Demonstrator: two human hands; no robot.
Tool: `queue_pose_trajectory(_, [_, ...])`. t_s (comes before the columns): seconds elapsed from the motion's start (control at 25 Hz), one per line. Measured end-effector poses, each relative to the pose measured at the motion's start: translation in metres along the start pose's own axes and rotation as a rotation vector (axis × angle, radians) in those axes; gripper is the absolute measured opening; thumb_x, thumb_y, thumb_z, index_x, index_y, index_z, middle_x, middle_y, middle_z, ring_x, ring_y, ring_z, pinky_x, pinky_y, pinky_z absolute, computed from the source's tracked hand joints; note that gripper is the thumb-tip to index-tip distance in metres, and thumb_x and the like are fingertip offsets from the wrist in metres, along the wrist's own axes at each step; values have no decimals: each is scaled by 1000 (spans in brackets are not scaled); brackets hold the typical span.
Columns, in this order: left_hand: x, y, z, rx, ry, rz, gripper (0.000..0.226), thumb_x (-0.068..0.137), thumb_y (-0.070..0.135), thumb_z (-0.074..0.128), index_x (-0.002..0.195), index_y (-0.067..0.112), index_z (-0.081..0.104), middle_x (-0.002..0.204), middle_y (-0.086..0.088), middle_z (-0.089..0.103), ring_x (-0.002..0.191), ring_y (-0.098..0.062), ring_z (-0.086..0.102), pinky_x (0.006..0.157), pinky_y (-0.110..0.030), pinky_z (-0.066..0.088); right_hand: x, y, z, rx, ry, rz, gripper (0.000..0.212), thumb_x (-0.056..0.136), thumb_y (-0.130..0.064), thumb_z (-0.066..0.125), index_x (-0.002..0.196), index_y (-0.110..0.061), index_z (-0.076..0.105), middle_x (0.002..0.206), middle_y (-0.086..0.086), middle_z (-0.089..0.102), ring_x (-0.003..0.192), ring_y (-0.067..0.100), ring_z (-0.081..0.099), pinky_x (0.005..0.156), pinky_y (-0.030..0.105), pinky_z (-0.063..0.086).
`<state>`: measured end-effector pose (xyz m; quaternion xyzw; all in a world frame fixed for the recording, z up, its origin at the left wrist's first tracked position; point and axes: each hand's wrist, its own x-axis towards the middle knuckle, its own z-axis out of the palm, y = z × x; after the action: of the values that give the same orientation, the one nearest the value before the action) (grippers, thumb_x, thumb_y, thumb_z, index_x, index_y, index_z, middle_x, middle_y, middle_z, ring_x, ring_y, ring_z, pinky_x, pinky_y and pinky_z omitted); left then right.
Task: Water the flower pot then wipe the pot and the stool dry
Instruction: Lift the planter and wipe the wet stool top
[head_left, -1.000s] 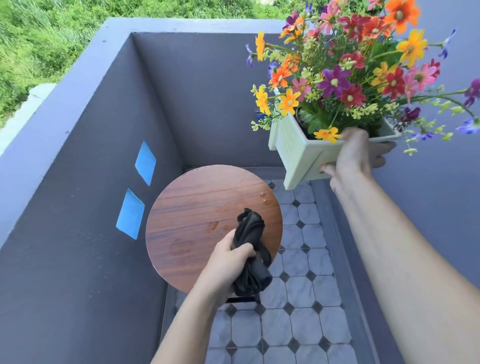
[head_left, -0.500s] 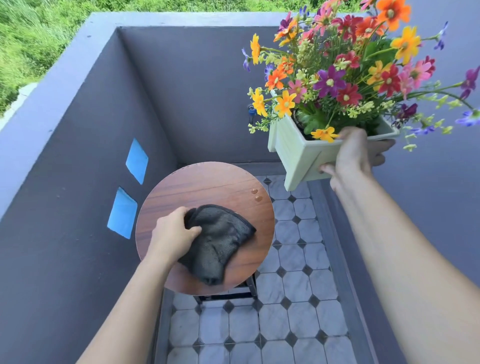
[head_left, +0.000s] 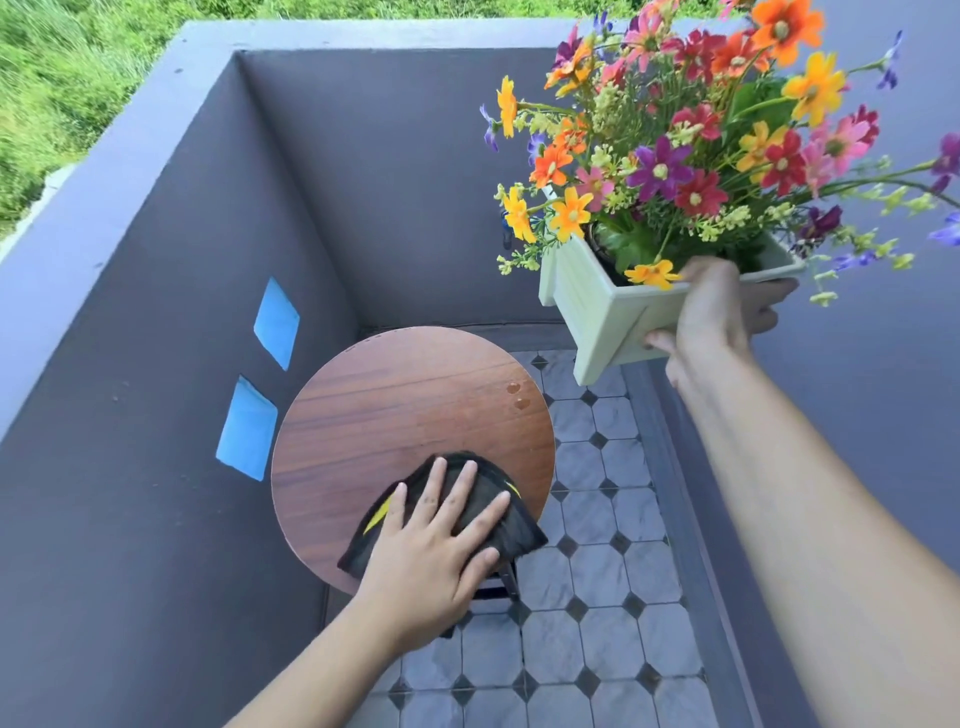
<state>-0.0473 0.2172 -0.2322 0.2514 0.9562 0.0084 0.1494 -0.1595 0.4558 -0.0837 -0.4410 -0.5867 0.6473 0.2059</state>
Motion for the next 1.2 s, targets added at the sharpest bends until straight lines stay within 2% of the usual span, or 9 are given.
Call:
queue_pose_trajectory(0.08, [-11, -12, 3, -27, 14, -44, 52, 97, 47, 11, 137, 34, 42, 143, -5, 49, 133, -32, 41, 90, -56, 48, -1, 3, 0, 5, 2, -3, 72, 80, -15, 49, 144, -16, 16, 113, 4, 29, 75, 9, 41, 75, 49, 58])
queue_pose_trajectory(0.16, [-12, -32, -4, -90, 19, -255, 54, 96, 46, 15, 138, 29, 45, 144, -8, 48, 133, -35, 41, 91, -57, 46, 1, 5, -1, 5, -4, 5, 76, 80, -15, 49, 147, -17, 12, 118, 5, 30, 74, 8, 39, 72, 46, 59])
queue_pose_trajectory(0.36, [41, -68, -28, -307, 128, -721, 52, 98, 39, 22, 149, 34, 16, 160, -4, 10, 146, -33, 3, 113, -57, 15, 5, 7, -1, -8, 1, -8, 80, 79, -15, 49, 148, -17, 9, 113, 3, 29, 74, 8, 41, 75, 49, 58])
queue_pose_trajectory(0.52, [92, -21, -33, -246, 144, -496, 53, 97, 42, 23, 149, 34, 15, 160, -3, 10, 147, -32, 5, 113, -54, 14, 5, 5, 3, 9, 2, -14, 72, 80, -14, 49, 144, -14, 16, 112, 3, 28, 72, 7, 38, 78, 51, 57])
queue_pose_trajectory(0.68, [66, 32, -16, -182, 125, -272, 51, 90, 41, 31, 135, 28, 51, 142, -9, 50, 131, -37, 45, 94, -56, 44, 6, 3, 7, 35, -4, 4, 84, 80, -15, 49, 150, -18, 4, 120, 4, 29, 74, 6, 38, 69, 44, 59])
queue_pose_trajectory(0.8, [19, 34, 4, -189, 58, -240, 52, 97, 42, 17, 135, 27, 50, 138, -8, 54, 129, -35, 48, 89, -53, 49, 8, 3, 10, 34, -16, 1, 90, 79, -15, 49, 152, -20, -5, 122, 3, 28, 78, 11, 42, 65, 39, 57])
queue_pose_trajectory(0.96, [-18, -9, 19, -163, 83, -474, 57, 97, 44, 12, 138, 22, 46, 139, -12, 53, 129, -37, 45, 87, -57, 48, 12, 6, 11, 22, -8, -4, 89, 80, -17, 49, 152, -20, -4, 124, 4, 29, 76, 8, 41, 66, 39, 58])
queue_pose_trajectory(1.12, [-7, -60, -2, -340, 132, -771, 54, 98, 37, 23, 150, 24, 17, 159, -10, 15, 145, -37, 11, 109, -58, 24, 17, 7, 8, 11, 2, -6, 89, 80, -17, 49, 152, -20, -3, 123, 3, 29, 74, 6, 39, 69, 41, 59])
queue_pose_trajectory(1.2, [13, -82, -13, -358, 208, -821, 54, 99, 35, 22, 151, 22, 14, 159, -11, 11, 144, -39, 7, 110, -59, 19, 18, 6, 6, 5, 5, -15, 89, 80, -17, 49, 152, -20, -3, 122, 3, 28, 73, 6, 38, 70, 41, 59])
